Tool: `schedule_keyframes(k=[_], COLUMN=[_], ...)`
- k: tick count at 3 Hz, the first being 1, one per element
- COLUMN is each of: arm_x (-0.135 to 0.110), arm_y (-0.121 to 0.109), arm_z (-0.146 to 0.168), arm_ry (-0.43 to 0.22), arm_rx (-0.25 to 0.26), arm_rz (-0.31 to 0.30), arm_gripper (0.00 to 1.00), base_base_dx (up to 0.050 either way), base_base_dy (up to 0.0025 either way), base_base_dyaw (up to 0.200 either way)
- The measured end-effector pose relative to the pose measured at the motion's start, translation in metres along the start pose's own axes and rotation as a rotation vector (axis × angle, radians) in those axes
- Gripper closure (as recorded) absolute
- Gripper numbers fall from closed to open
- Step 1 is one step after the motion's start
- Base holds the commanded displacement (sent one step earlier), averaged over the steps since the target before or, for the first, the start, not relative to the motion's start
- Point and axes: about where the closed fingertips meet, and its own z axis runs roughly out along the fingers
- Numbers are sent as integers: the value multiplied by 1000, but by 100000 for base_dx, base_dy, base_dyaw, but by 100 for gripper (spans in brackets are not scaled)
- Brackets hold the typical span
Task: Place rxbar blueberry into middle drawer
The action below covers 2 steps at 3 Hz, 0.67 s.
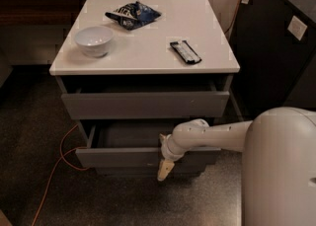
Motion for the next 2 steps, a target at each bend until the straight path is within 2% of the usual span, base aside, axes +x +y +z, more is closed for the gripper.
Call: schedule_keyframes(k=[1,2], arm_x=[2,3], arm_y=[-2,-1], arm_z=[8,15], arm_ry=[9,34], arm_rx=[-31,-63], arm_rz=[15,26], arm_gripper=[0,12], base_base_dx=[0,0], base_base_dy=[0,0], base_base_dyaw=[0,0])
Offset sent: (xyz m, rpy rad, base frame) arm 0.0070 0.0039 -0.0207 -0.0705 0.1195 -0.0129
